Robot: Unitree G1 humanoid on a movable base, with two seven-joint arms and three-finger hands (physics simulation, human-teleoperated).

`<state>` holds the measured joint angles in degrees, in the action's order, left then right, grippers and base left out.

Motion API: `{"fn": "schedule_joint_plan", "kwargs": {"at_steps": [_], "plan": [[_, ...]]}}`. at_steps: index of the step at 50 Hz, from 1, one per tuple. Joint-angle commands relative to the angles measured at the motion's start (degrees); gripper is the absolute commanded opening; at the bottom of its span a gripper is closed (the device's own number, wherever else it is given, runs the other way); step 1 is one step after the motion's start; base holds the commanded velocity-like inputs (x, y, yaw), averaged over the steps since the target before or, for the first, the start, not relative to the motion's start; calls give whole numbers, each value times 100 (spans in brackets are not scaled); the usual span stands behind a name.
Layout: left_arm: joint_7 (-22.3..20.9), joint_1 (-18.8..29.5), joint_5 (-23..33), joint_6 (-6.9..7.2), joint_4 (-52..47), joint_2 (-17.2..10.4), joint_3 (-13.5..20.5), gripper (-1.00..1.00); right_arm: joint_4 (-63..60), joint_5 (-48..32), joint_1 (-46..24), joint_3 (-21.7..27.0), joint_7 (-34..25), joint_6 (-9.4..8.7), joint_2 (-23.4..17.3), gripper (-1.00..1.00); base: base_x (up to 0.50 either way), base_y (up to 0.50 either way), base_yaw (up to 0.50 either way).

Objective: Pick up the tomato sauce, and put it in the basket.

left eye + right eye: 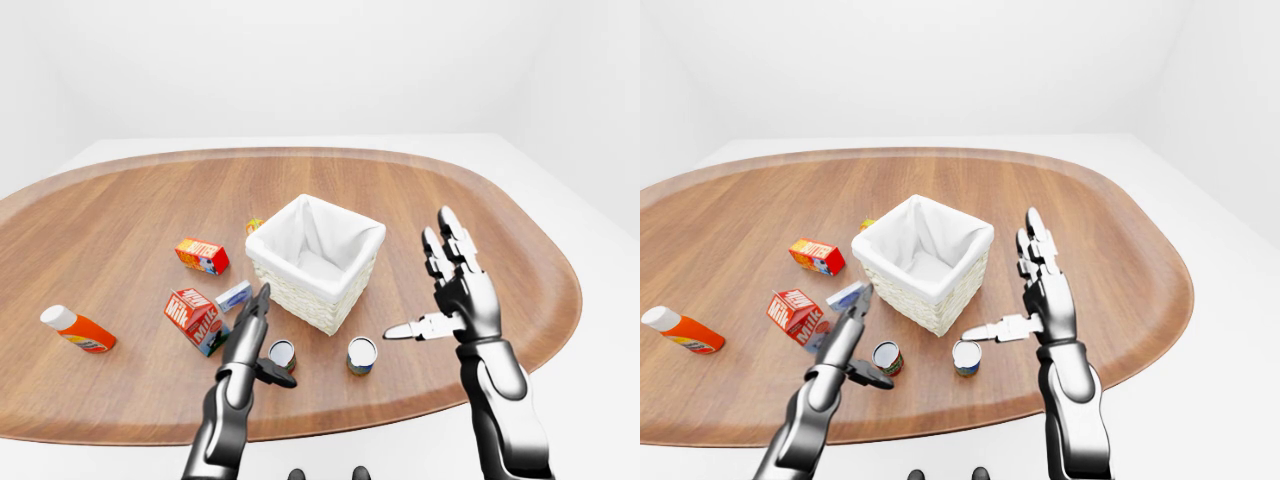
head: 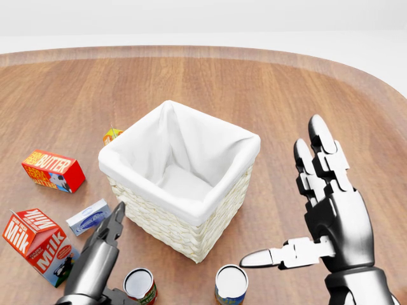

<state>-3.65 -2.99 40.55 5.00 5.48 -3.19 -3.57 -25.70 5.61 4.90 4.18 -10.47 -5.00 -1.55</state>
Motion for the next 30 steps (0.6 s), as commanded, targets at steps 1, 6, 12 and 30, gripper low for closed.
{"fn": "schedule_joint_plan", "kwargs": {"at_steps": [1, 6, 12, 30], "plan": [[68, 51, -41, 0, 175, 3, -12, 100, 20, 2, -14, 3, 0, 0, 1, 100, 0, 0, 0], [40, 43, -36, 0, 130, 5, -18, 100, -3, 11, -20, 13, 2, 0, -3, 100, 0, 0, 0], [77, 69, -56, 0, 224, 7, -23, 100, 20, 17, -43, 20, 10, 0, -4, 100, 0, 0, 0], [175, 117, -99, 0, 418, 3, -22, 100, -21, 7, -1, 10, -6, 0, -1, 100, 0, 0, 0]]}}
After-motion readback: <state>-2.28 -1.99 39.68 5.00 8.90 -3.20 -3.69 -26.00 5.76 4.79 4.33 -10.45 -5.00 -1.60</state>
